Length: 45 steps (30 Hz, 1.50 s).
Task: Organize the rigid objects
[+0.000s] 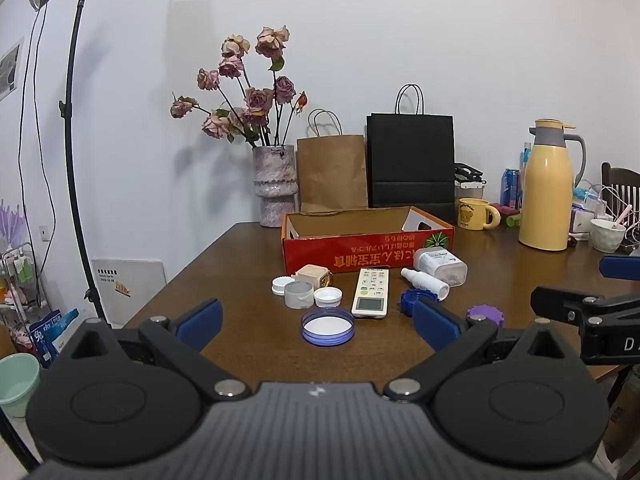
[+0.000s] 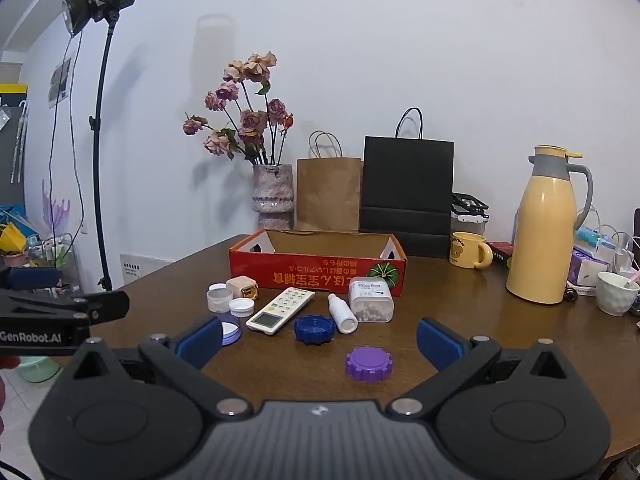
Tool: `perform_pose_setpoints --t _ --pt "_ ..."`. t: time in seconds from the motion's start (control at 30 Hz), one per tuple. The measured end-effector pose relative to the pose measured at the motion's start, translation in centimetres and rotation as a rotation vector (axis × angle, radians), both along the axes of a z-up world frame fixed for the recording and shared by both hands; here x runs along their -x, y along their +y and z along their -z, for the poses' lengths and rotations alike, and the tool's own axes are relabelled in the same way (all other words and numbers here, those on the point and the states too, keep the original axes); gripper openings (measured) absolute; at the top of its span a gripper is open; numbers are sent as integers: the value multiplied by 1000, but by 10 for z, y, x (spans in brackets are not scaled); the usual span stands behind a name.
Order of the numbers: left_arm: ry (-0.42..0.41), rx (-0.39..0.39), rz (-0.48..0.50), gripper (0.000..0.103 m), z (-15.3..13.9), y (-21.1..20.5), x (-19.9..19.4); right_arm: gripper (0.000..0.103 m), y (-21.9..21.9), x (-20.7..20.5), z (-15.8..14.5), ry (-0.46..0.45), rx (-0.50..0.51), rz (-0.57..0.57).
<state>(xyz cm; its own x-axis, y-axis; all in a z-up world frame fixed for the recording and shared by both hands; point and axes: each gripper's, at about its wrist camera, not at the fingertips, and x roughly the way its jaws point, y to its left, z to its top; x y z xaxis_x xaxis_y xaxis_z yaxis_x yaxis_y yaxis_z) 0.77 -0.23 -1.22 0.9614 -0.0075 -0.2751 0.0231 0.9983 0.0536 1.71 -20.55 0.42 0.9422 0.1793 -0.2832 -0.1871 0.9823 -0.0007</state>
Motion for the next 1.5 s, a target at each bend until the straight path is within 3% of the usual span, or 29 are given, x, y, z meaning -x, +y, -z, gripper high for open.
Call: perform_pose_setpoints --t 1.5 --pt "20 5 2 103 -2 2 -3 103 0 -1 0 17 1 2"
